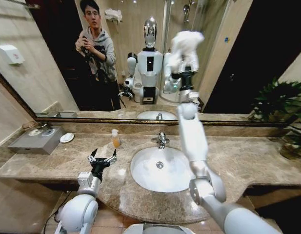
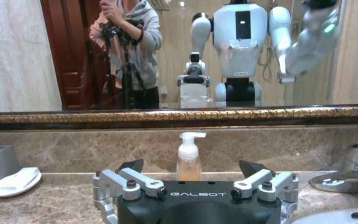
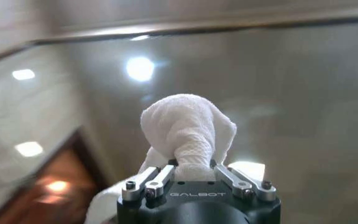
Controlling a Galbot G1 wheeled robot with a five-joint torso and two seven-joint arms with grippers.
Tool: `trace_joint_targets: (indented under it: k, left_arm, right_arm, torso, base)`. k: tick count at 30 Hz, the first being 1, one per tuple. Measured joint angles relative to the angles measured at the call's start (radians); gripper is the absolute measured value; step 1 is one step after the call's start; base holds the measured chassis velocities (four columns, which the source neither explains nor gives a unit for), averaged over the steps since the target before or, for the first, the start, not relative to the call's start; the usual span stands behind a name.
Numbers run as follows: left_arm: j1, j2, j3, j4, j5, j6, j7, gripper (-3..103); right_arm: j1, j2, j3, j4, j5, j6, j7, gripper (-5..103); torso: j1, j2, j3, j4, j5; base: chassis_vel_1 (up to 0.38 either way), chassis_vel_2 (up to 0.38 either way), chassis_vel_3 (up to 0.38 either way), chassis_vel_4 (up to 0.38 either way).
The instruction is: Pick up the towel from the sink counter and wipe the mirror surface.
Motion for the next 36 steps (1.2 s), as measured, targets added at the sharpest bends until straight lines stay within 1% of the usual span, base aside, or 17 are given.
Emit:
trace_joint_targets:
  k: [6,12,14,15,16,17,19,21,22,24,25,27,28,30,32,35,36]
  left_arm:
    - [0.0,0.0,0.0,0.0,0.0,0.0,0.0,100]
    - [0.0,0.0,0.0,0.0,0.0,0.0,0.0,100]
    - [0.0,0.0,0.0,0.0,0.0,0.0,0.0,100]
    - [0.0,0.0,0.0,0.0,0.0,0.0,0.0,100]
    - [0.0,0.0,0.0,0.0,0.0,0.0,0.0,100]
    - [0.0,0.0,0.0,0.0,0.0,0.0,0.0,100]
    - [0.0,0.0,0.0,0.0,0.0,0.0,0.0,100]
    - [0.0,0.0,0.0,0.0,0.0,0.0,0.0,100]
    - [0.0,0.0,0.0,0.0,0.0,0.0,0.0,100]
    - [0.0,0.0,0.0,0.0,0.0,0.0,0.0,100]
    - [0.0,0.0,0.0,0.0,0.0,0.0,0.0,100]
    - [0.0,0.0,0.0,0.0,0.0,0.0,0.0,100]
    - [0.0,0.0,0.0,0.0,0.0,0.0,0.0,100]
    - [0.0,0.0,0.0,0.0,0.0,0.0,0.0,100]
    - [0.0,0.0,0.0,0.0,0.0,0.0,0.0,100]
    - [0.0,0.0,0.0,0.0,0.0,0.0,0.0,100]
    - [0.0,0.0,0.0,0.0,0.0,0.0,0.0,100]
  right_arm:
    - [-0.023,0.0,-0.06,-0.055,-0.031,0.036,-0.016,18]
    - [-0.052,0.0,0.013,0.022,0.026,0.013,0.01,18]
    - [-0.062,-0.01,0.029,0.056,0.049,0.001,0.017,18]
    - [-0.073,-0.041,0.051,0.095,0.081,-0.017,0.028,18]
    - [-0.089,-0.091,0.089,0.138,0.123,-0.038,0.038,18]
    - [-0.089,-0.091,0.089,0.138,0.123,-0.038,0.038,18]
    - [-0.105,-0.161,0.168,0.169,0.172,-0.051,0.038,18]
    - [-0.126,-0.214,0.227,0.186,0.22,-0.058,0.034,18]
    - [-0.126,-0.214,0.227,0.186,0.22,-0.058,0.034,18]
    - [-0.176,-0.272,0.25,0.242,0.3,-0.113,0.034,18]
    - [-0.176,-0.272,0.25,0.242,0.3,-0.113,0.034,18]
    - [-0.252,-0.312,0.235,0.337,0.392,-0.215,0.038,18]
    - [-0.252,-0.312,0.235,0.337,0.392,-0.215,0.038,18]
    - [-0.36,-0.342,0.213,0.447,0.458,-0.287,0.042,18]
    - [-0.405,-0.349,0.211,0.482,0.468,-0.299,0.044,18]
    - [-0.551,-0.376,0.213,0.585,0.487,-0.342,0.06,18]
    - [-0.551,-0.376,0.213,0.585,0.487,-0.342,0.06,18]
  torso:
    - [0.0,0.0,0.0,-0.0001,0.0003]
    - [0.0,0.0,0.0,-0.0005,0.0005]
    - [0.0,0.0,0.0,0.0002,0.0009]
    - [0.0,0.0,0.0,0.0008,0.0007]
    - [0.0,0.0,0.0,-0.0003,0.0006]
    - [0.0,0.0,0.0,-0.0003,0.0006]
    - [0.0,0.0,0.0,-0.0014,0.0011]
    - [0.0,0.0,0.0,-0.0011,0.0011]
    - [0.0,0.0,0.0,-0.0011,0.0011]
    - [0.0,0.0,0.0,-0.0007,0.0013]
    - [0.0,0.0,0.0,-0.0007,0.0013]
    - [0.0,0.0,0.0,-0.0002,0.0008]
    - [0.0,0.0,0.0,-0.0002,0.0008]
    - [0.0,0.0,0.0,0.0003,0.0007]
    - [0.0,0.0,0.0,0.0003,0.0008]
    - [0.0,0.0,0.0,-0.0005,0.0009]
    - [0.0,0.0,0.0,-0.0005,0.0009]
  base:
    - [0.0,0.0,0.0,0.0]
    - [0.0,0.0,0.0,0.0]
    - [0.0,0.0,0.0,0.0]
    - [0.0,0.0,0.0,0.0]
    - [0.0,0.0,0.0,0.0]
    - [0.0,0.0,0.0,0.0]
    - [0.0,0.0,0.0,0.0]
    - [0.0,0.0,0.0,0.0]
    - [0.0,0.0,0.0,0.0]
    - [0.0,0.0,0.0,0.0]
    - [0.0,0.0,0.0,0.0]
    - [0.0,0.0,0.0,0.0]
    - [0.0,0.0,0.0,0.0]
    - [0.0,0.0,0.0,0.0]
    - [0.0,0.0,0.0,0.0]
    - [0.0,0.0,0.0,0.0]
    - [0.0,0.0,0.0,0.0]
